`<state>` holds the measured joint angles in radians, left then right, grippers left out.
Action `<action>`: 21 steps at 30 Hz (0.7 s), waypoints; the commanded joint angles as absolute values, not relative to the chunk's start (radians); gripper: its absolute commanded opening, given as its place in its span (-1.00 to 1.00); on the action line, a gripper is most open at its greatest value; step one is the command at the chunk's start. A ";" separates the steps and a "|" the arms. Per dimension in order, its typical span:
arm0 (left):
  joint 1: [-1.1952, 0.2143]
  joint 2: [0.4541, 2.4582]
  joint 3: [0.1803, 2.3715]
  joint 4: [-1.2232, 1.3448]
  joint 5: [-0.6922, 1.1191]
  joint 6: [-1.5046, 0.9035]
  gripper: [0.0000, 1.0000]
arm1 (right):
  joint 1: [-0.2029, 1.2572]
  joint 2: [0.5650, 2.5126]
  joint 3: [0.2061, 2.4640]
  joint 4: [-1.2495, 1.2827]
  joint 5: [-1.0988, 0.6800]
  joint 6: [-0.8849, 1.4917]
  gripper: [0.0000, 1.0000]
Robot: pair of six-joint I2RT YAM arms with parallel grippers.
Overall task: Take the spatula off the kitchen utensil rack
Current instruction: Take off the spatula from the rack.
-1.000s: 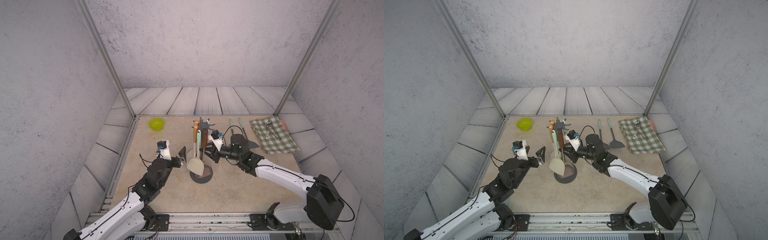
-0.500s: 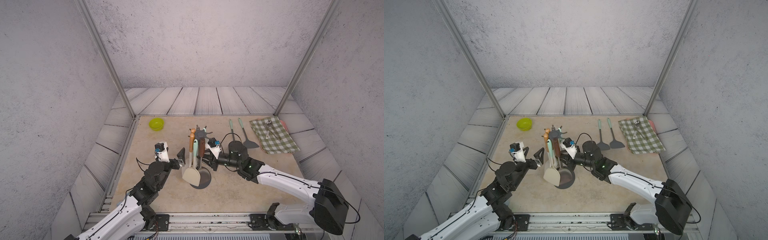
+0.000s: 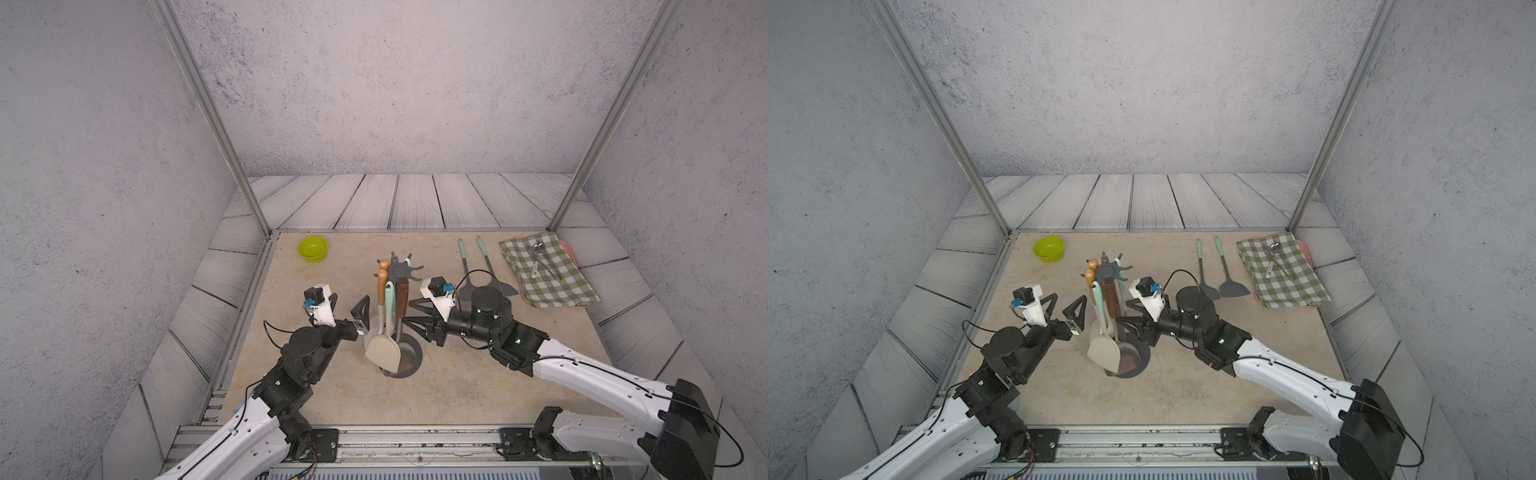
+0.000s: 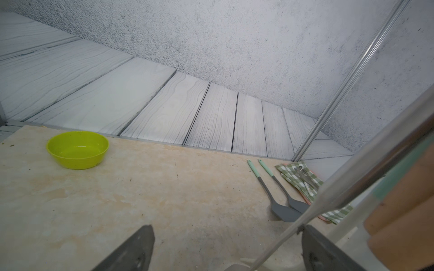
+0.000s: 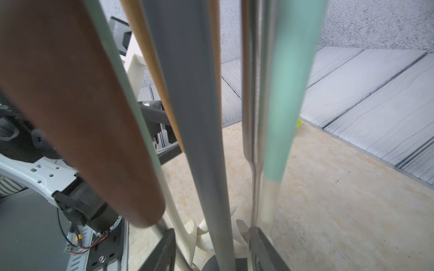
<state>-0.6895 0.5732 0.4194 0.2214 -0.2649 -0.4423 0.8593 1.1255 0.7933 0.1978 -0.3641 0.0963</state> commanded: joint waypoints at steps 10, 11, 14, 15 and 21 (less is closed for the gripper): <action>-0.686 0.574 0.419 0.224 -0.230 -0.460 0.98 | 0.846 1.039 0.746 0.146 -0.277 0.055 0.12; -0.686 0.598 0.421 0.229 -0.233 -0.461 0.98 | 0.842 1.049 0.750 0.152 -0.274 0.056 0.11; -0.684 0.664 0.435 0.232 -0.244 -0.462 0.98 | 0.828 1.090 0.768 0.168 -0.281 0.063 0.06; -0.683 0.678 0.437 0.234 -0.246 -0.461 0.98 | 0.821 1.103 0.776 0.174 -0.286 0.069 0.04; -0.665 0.703 0.435 0.242 -0.238 -0.468 0.98 | 0.785 1.182 0.830 0.192 -0.340 0.097 -0.05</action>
<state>-0.6765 0.7025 0.4198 0.2188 -0.2390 -0.4614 0.7986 1.1645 0.7834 0.1658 -0.3073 0.0788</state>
